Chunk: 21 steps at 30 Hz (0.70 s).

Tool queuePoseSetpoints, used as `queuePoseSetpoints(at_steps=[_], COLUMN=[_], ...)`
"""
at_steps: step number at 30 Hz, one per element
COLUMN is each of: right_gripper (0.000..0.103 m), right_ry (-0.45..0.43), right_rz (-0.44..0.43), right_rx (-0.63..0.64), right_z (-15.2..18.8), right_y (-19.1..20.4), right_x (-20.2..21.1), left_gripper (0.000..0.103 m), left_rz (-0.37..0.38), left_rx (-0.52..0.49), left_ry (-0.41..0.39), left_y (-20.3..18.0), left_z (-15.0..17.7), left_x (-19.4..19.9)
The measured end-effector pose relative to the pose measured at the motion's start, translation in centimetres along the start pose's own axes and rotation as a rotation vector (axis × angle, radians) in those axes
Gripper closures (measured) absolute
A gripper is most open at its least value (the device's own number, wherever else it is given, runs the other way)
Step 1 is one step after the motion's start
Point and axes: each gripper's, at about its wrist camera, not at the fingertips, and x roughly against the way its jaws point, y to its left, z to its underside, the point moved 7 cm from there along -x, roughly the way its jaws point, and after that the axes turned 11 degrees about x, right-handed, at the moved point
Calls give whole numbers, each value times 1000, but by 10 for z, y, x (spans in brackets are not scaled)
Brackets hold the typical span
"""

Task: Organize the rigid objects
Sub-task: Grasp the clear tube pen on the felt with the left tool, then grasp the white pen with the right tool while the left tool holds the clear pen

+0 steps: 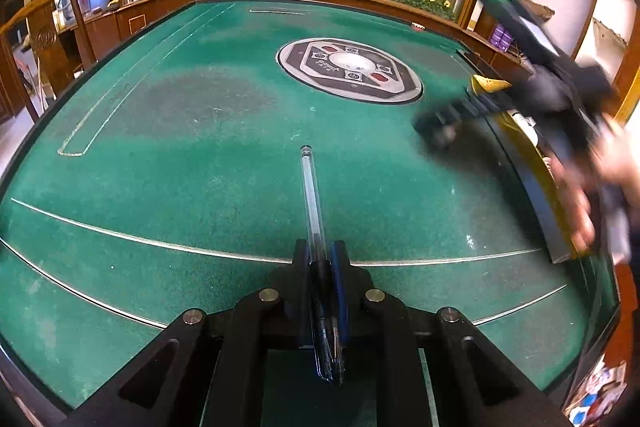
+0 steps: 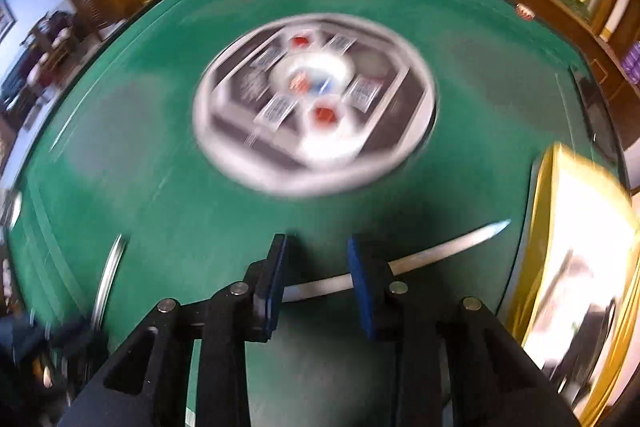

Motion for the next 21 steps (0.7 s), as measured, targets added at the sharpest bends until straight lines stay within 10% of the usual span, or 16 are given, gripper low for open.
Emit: queuePoseSetpoints(at_steps=[9, 21], right_gripper=[58, 58], right_ry=[-173, -55], right_rz=[-22, 83], right_rx=[-204, -312], right_z=[60, 55], right_y=[-5, -34], right_x=[78, 38], left_gripper=[91, 91], left_rz=[6, -8], left_rx=[-2, -15], left_ry=[0, -3], left_y=[-1, -2], left_z=[1, 1], left_x=[0, -1])
